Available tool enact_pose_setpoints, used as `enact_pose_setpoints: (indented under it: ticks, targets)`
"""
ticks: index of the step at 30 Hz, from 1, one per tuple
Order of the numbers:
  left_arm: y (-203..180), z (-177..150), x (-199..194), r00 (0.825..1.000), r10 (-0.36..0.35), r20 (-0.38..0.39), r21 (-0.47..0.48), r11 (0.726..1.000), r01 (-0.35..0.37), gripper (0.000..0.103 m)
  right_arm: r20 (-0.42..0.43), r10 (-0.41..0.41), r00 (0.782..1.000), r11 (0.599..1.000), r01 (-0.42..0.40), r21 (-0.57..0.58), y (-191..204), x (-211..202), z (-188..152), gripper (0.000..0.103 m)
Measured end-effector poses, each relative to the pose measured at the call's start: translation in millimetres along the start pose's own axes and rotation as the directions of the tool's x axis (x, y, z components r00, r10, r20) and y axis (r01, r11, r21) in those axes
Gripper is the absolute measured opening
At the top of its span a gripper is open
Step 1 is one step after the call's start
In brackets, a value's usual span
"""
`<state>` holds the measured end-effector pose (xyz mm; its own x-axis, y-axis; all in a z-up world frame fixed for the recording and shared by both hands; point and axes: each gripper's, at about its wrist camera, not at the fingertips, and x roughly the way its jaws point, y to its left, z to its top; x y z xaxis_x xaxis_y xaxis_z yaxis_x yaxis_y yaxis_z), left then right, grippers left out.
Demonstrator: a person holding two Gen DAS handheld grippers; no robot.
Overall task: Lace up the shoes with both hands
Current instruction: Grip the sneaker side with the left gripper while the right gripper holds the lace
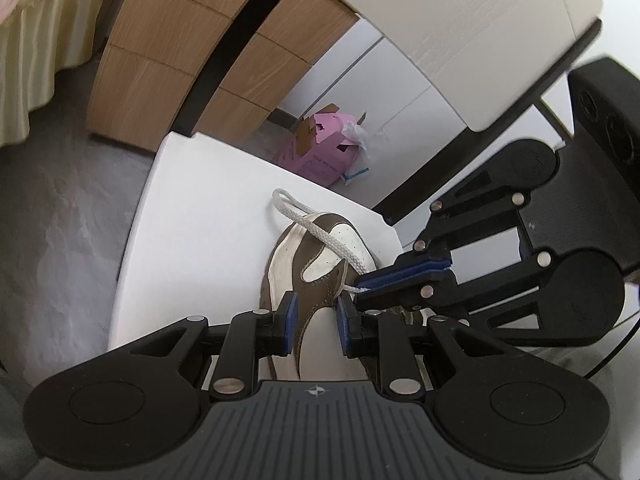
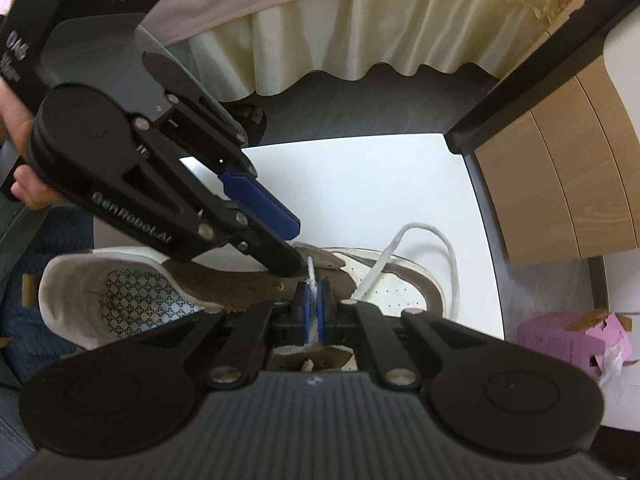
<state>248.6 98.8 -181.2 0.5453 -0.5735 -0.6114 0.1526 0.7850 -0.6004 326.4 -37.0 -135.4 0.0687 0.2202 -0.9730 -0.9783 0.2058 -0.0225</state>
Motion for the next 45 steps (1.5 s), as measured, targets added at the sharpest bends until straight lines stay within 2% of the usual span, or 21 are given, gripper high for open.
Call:
enact_pose_setpoints:
  ticks: [6,12,18,19,21,23,31,33,34,36,41,45]
  targets:
    - [-21,-5,-4,0.998,0.059,0.025,0.166,0.984,-0.062,0.024,0.023,0.0,1.0,0.999,-0.001,0.04,1,-8,4,0.004]
    - [-25,-8,-15,0.996,0.09,0.027,0.221,0.971,-0.094,0.024,0.062,-0.01,0.998,0.997,0.004,0.081,4,-5,9,0.004]
    - [-29,-13,-24,0.996,0.089,0.03,0.252,0.963,-0.094,0.024,0.107,-0.019,0.994,0.991,0.004,0.135,0,-12,2,0.006]
    - [-30,-14,-25,0.996,0.09,0.031,0.254,0.963,-0.095,0.024,0.105,-0.024,0.994,0.991,0.01,0.137,0,-14,1,0.008]
    - [-30,-14,-27,0.996,0.088,0.029,0.254,0.963,-0.093,0.024,0.106,-0.032,0.994,0.991,0.018,0.133,1,-18,-1,0.031]
    - [-31,-15,-28,0.996,0.088,0.031,0.259,0.961,-0.093,0.024,0.11,-0.033,0.993,0.991,0.019,0.131,1,-23,-2,0.037]
    - [-32,-17,-35,0.997,0.066,0.043,0.275,0.958,-0.075,0.024,0.068,-0.035,0.997,0.992,0.027,0.121,2,-23,-2,0.034]
    - [-34,-18,-38,0.997,0.056,0.05,0.286,0.956,-0.068,0.024,0.053,-0.039,0.998,0.992,0.033,0.12,3,-17,-3,0.02]
    - [-35,-19,-39,0.997,0.052,0.054,0.289,0.955,-0.066,0.024,0.053,-0.04,0.998,0.992,0.033,0.123,3,-15,-3,0.017]
    - [-37,-21,-42,0.997,0.045,0.062,0.296,0.953,-0.062,0.024,0.06,-0.038,0.997,0.99,0.029,0.138,2,-12,-2,0.004]
    - [-40,-24,-49,0.996,0.024,0.081,0.303,0.952,-0.048,0.024,0.07,-0.066,0.995,0.989,0.057,0.135,10,-7,2,0.004]
    - [-42,-27,-55,0.996,-0.002,0.09,0.307,0.951,-0.026,0.026,0.064,-0.057,0.996,0.988,0.047,0.145,6,-15,3,0.007]
